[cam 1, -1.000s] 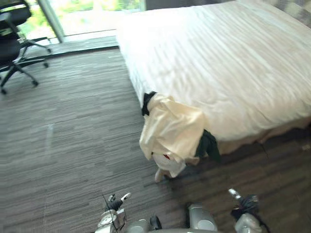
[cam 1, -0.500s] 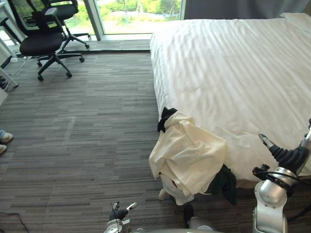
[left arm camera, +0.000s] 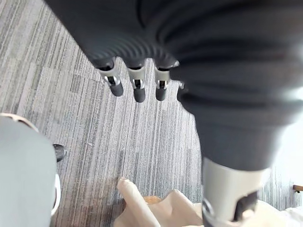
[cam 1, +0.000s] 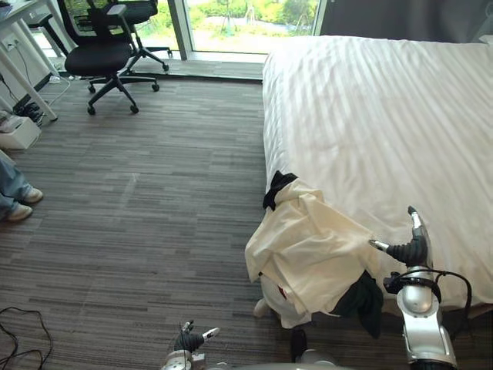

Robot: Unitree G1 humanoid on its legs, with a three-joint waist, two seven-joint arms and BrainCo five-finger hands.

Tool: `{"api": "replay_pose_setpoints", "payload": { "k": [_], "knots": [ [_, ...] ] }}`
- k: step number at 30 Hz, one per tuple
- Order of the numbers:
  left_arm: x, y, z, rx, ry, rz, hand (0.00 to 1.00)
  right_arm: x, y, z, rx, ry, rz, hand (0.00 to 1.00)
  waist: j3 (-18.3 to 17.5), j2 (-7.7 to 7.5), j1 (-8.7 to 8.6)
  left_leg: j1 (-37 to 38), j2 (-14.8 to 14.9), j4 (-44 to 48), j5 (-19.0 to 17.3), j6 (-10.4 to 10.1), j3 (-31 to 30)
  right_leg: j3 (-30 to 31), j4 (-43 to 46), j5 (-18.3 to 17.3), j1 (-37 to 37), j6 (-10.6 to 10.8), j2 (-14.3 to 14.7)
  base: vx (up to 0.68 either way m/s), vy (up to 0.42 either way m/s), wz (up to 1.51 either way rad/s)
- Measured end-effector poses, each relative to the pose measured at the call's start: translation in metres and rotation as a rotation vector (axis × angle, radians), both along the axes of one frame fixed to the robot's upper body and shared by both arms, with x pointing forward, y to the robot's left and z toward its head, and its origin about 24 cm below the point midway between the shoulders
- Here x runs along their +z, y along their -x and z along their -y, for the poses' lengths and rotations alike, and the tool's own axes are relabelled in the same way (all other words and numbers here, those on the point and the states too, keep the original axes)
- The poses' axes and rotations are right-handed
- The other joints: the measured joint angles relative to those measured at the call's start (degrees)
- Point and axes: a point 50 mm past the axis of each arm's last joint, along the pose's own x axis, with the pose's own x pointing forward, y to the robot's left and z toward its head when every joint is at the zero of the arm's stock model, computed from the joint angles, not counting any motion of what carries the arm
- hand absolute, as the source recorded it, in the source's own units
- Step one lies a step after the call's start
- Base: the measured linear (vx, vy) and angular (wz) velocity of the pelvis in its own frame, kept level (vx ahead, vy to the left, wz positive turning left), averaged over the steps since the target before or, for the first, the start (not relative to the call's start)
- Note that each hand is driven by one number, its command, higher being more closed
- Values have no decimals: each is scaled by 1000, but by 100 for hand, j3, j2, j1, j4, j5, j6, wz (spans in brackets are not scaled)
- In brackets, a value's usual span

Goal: Tidy the bed and pick cloth on bed and put in laundry

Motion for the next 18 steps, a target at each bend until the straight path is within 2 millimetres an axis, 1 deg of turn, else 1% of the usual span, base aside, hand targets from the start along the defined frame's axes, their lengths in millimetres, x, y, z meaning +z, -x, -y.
{"api": "replay_pose_setpoints", "payload": {
  "k": [3, 5, 7, 10, 11, 13, 14, 15, 16, 17, 18],
  "knots": [
    [0, -1, 0, -14, -3, 3, 0, -9, -3, -17, 87, -9, -43, 0, 12, -23, 7, -2, 20, -122, 25, 37, -1, -10, -4, 22, -43, -14, 41, -144, -52, 4],
    [1, -4, 0, -30, -7, 11, 0, -11, -4, -29, 156, -8, -64, 0, 34, -62, 26, -14, 22, -173, 82, 6, 2, -14, -8, 48, -74, -32, 47, -134, -47, 3],
    [2, -5, 0, -32, -9, 12, 0, -13, -7, -46, 241, 18, -75, 0, 52, -88, 33, -50, 28, -210, 131, 38, 1, -40, -14, 80, -111, -63, 55, -126, -45, 4],
    [2, -5, 0, -34, -9, 13, 0, -19, -7, -57, 308, 36, -103, 0, 60, -100, 38, -47, 27, -260, 164, 32, -1, -72, -31, 92, -112, -76, 57, -105, -31, 5],
    [2, -6, 0, -37, -10, 16, 0, -26, -7, -64, 360, 69, -140, 0, 88, -107, 77, -56, 27, -271, 165, 30, -1, -73, -33, 104, -117, -72, 54, -104, -23, -2],
    [3, -9, 0, -41, -13, 22, 0, -30, -10, -70, 395, 104, -163, 0, 151, -111, 115, -76, 21, -266, 166, 31, 7, -67, -31, 124, -156, -74, 53, -90, -14, -9],
    [5, -16, -1, -52, -21, 38, 0, -33, -20, -77, 438, 150, -182, 0, 255, -154, 153, -234, -6, -247, 209, 82, 41, -19, -12, 182, -318, -48, 30, -83, -3, -11],
    [6, -20, -2, -56, -24, 48, 0, -33, -27, -79, 452, 172, -185, 0, 349, -114, 159, -324, -30, -241, 244, 112, 46, -9, -10, 222, -417, -63, 11, -119, 3, -6],
    [9, -31, -2, -63, -27, 74, 0, -29, -44, -83, 468, 213, -174, 0, 524, -194, 163, -517, -88, -227, 325, 138, 53, 16, -7, 311, -620, -74, -38, -148, 10, 4],
    [13, -43, 0, -68, -28, 104, 0, -19, -63, -85, 461, 282, -134, 0, 757, -180, 171, -684, -123, -154, 357, 179, 66, 52, -6, 401, -803, -78, -82, -125, 9, 2],
    [15, -48, 0, -70, -27, 117, 0, -12, -72, -87, 460, 318, -105, 0, 879, -169, 178, -777, -132, -95, 361, 184, 78, 85, 0, 440, -882, -84, -103, -145, 18, -8]
  ]
}}
